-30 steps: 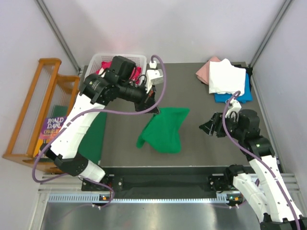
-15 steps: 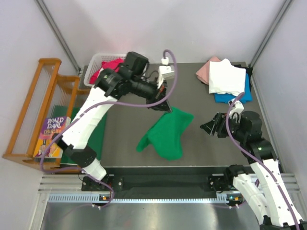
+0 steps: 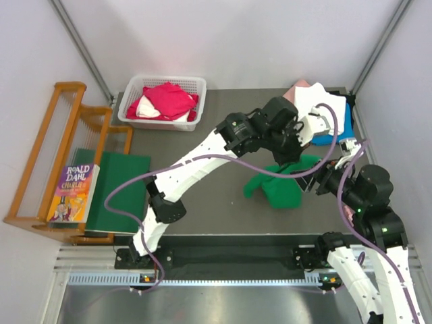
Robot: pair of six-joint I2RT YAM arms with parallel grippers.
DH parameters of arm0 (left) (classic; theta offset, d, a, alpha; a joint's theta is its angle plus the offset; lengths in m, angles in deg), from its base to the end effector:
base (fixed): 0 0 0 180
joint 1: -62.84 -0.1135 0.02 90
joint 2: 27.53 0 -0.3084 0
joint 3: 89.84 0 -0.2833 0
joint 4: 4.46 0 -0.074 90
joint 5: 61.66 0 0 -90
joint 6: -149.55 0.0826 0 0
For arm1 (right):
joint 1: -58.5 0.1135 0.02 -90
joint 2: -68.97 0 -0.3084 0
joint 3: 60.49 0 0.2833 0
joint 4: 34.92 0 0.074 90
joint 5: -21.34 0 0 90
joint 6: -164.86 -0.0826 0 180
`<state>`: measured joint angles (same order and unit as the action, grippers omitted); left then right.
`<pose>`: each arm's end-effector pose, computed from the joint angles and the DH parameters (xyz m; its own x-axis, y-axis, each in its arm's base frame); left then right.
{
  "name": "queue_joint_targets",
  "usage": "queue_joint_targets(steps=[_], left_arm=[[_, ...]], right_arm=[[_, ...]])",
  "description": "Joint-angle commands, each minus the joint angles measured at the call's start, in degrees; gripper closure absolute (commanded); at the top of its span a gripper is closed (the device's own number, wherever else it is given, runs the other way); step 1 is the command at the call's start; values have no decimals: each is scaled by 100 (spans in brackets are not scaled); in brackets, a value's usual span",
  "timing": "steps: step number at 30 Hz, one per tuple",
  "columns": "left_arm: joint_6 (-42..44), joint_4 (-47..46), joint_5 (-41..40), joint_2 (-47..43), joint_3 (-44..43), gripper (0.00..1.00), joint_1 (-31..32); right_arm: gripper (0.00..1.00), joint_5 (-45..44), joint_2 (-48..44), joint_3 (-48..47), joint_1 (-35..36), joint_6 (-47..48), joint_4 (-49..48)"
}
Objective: Fold and stack the t-shirts
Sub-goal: Move the tshirt to the center of the board
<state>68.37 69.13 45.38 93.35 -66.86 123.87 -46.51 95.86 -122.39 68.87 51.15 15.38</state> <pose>0.2348 -0.4741 0.4522 -0.1455 0.5655 -0.8118 0.9831 0.1749 -0.0544 0.1146 0.0526 0.3758 -0.4484 0.2966 -0.8432 -0.3759 0.7933 0.4789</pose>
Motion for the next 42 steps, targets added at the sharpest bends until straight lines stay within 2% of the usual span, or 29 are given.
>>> queue_joint_targets(steps=[1,4,6,7,8,9,10,11,12,13,14,15,16,17,18,19,22,25,29,30,34,42], left_arm=[[-205,-643,-842,-187,-568,100,-477],[-266,-521,-633,-380,-139,100,-977],[-398,-494,-317,-722,791,100,-1425],[-459,-529,111,-880,1221,100,-2028],[-512,-555,403,-1195,2130,100,-2391],[-539,-581,745,-1338,2609,100,-2777],[-513,-503,1514,-1583,3084,100,-3512],[35,-337,1835,-1689,4063,100,-3789],[372,-75,1925,-1769,4517,100,-3957],[793,563,1935,-1900,4939,100,-4029],[1475,822,2048,-1971,5944,89,-4012],[1761,1007,2188,-2041,6458,46,-3986],[2007,1166,2286,-2173,6925,23,-3890],[2427,1237,2321,-2252,7547,8,-3828],[2440,1220,2087,-2357,7658,1,-3775],[2371,1098,2050,-2593,7720,1,-3792],[2248,1062,2207,-2745,7169,1,-3792],[1984,1097,2286,-2361,5948,1,-3731],[1476,1186,2339,-1586,3860,1,-3660],[1317,1037,2339,-1472,3627,1,-3660],[675,-219,2225,-1016,3449,1,-3494],[209,-695,1698,-144,3431,1,-2659]], right_arm=[[31,78,61,53,35,182,96],[31,123,202,177,26,199,-35],[32,158,289,194,26,191,-97],[31,167,299,247,26,182,-132],[31,175,307,265,26,182,-202],[31,175,299,291,26,182,-229],[31,167,299,343,26,182,-255],[31,167,299,370,26,182,-273],[31,167,316,379,26,182,-282],[30,158,325,405,35,191,-282],[29,140,334,423,26,191,-282],[28,123,377,423,18,199,-265],[26,105,378,423,9,208,-264],[25,88,387,432,17,208,-273],[24,79,404,441,26,200,-308],[23,70,422,502,26,173,-326],[23,70,448,703,18,59,-466],[24,105,431,967,26,-90,-615],[25,149,404,1249,26,-196,-739],[25,140,396,1293,26,-205,-756],[27,88,466,1469,26,-222,-853],[27,79,624,1478,26,-205,-967]])
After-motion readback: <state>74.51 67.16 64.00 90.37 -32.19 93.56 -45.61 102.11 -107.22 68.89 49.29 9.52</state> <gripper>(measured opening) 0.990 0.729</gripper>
